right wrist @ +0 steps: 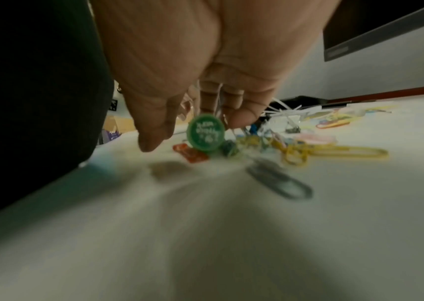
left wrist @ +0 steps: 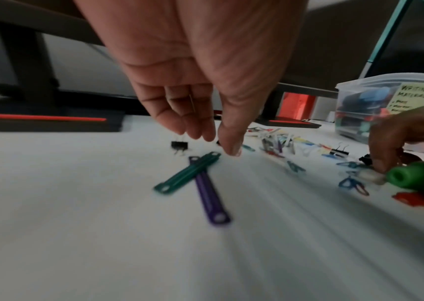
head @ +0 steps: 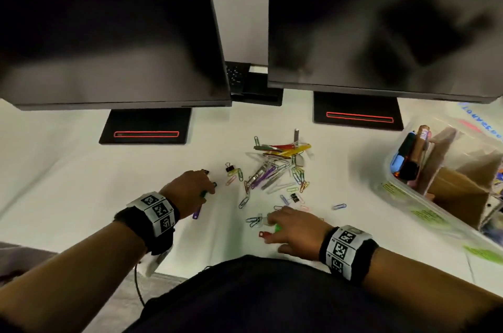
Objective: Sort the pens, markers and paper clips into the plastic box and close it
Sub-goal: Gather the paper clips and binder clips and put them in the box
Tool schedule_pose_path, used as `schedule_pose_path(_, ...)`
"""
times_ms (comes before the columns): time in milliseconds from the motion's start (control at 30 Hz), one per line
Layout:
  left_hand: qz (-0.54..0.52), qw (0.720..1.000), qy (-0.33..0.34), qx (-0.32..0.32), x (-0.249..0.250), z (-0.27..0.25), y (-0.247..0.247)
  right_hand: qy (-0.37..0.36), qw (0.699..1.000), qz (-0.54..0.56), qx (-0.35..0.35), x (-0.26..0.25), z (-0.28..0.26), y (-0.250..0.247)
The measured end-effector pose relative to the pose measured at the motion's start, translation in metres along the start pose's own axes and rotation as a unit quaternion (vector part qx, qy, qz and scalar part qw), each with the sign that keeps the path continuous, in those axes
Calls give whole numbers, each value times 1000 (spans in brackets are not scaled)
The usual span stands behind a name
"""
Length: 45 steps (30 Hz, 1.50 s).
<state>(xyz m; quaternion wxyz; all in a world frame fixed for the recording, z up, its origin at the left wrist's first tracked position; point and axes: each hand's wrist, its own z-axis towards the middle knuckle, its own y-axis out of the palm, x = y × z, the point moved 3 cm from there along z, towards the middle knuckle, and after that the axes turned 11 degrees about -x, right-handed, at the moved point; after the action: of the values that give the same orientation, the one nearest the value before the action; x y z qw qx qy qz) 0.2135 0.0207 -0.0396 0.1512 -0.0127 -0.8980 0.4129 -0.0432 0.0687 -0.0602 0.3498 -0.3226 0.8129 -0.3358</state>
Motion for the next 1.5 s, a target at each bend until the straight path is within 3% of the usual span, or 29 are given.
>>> schedule_pose_path(67, -26, 999, -1, 26, -10, -3, 5, 24, 999, -3, 36, 8, 7, 6)
schedule_pose_path(233, -81, 994, -73, 3, -26, -3, 13, 91, 983, 49, 153, 30, 11, 5)
schedule_pose_path(433, -153, 981, -123, -3, -23, 9, 13, 187, 950, 147, 202, 46, -3, -12)
schedule_pose_path(567, -139, 987, -73, -21, 6, 25, 13, 250, 907, 219, 259, 65, -15, -33)
schedule_pose_path(733, -83, 995, 46, -6, 56, 41, -1, 334, 875, 275, 217, 91, -10, -56)
schedule_pose_path(867, -45, 994, 103, 5, 86, 50, -14, 353, 872, 283, 187, 103, -1, -63)
schedule_pose_path(1033, 42, 978, 197, -46, 131, 65, -8, 348, 900, 236, 112, 110, 7, -57)
schedule_pose_path(1200, 185, 954, 221, -84, 142, 75, 8, 353, 904, 219, 100, 107, -2, -52)
schedule_pose_path(1500, 178, 962, 204, -45, 146, 81, 3, 347, 877, 275, 185, 95, -26, -54)
